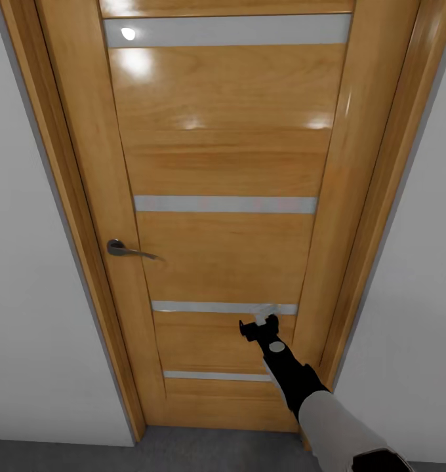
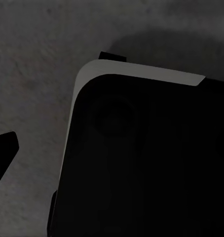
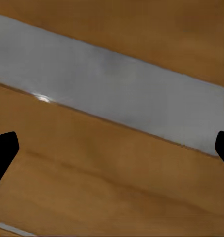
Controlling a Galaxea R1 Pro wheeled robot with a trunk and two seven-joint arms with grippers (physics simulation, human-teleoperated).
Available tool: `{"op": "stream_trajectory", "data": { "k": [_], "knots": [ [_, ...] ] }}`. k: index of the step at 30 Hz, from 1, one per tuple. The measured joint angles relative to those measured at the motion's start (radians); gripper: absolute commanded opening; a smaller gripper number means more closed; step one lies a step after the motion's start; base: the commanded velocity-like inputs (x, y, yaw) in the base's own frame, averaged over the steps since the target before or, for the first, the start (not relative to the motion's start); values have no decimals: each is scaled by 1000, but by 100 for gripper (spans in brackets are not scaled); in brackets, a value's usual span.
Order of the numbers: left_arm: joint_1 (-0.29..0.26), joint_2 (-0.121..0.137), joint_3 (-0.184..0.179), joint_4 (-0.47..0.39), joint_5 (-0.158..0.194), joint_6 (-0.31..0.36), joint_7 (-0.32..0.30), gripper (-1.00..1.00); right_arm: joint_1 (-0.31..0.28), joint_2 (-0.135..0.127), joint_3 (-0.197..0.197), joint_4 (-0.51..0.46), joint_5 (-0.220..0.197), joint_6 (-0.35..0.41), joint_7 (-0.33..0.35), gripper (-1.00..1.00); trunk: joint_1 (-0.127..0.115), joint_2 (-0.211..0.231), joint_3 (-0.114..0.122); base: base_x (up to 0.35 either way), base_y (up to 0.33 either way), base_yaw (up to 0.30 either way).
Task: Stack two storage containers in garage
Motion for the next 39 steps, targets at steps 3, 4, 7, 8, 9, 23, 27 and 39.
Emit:
{"op": "stream_trajectory", "data": {
  "k": [3,4,7,8,9,23,27,39],
  "knots": [
    [0,0,0,0,1,0,0,100,-19,0,77,-3,0,0,4,100,0,0,0,0,0,0],
    [0,0,0,0,1,0,0,100,-22,0,99,-3,0,2,4,100,0,0,0,0,0,0],
    [0,1,1,0,1,0,0,100,-29,0,233,-6,4,18,7,100,0,0,0,0,0,0],
    [0,1,1,0,1,0,0,100,-30,0,264,-7,5,23,8,100,0,0,0,0,0,0],
    [0,1,1,0,1,0,0,100,-31,0,321,-13,5,29,8,100,0,0,0,0,0,0],
    [0,1,2,0,1,0,0,100,-58,0,462,-76,-33,86,6,100,0,0,0,0,0,0],
    [0,1,3,0,2,0,0,100,-66,0,470,-101,-64,91,5,100,0,0,0,0,0,0],
    [0,2,3,0,3,0,0,100,-65,0,483,-163,-75,71,-87,100,0,0,0,0,0,0]
  ]
}}
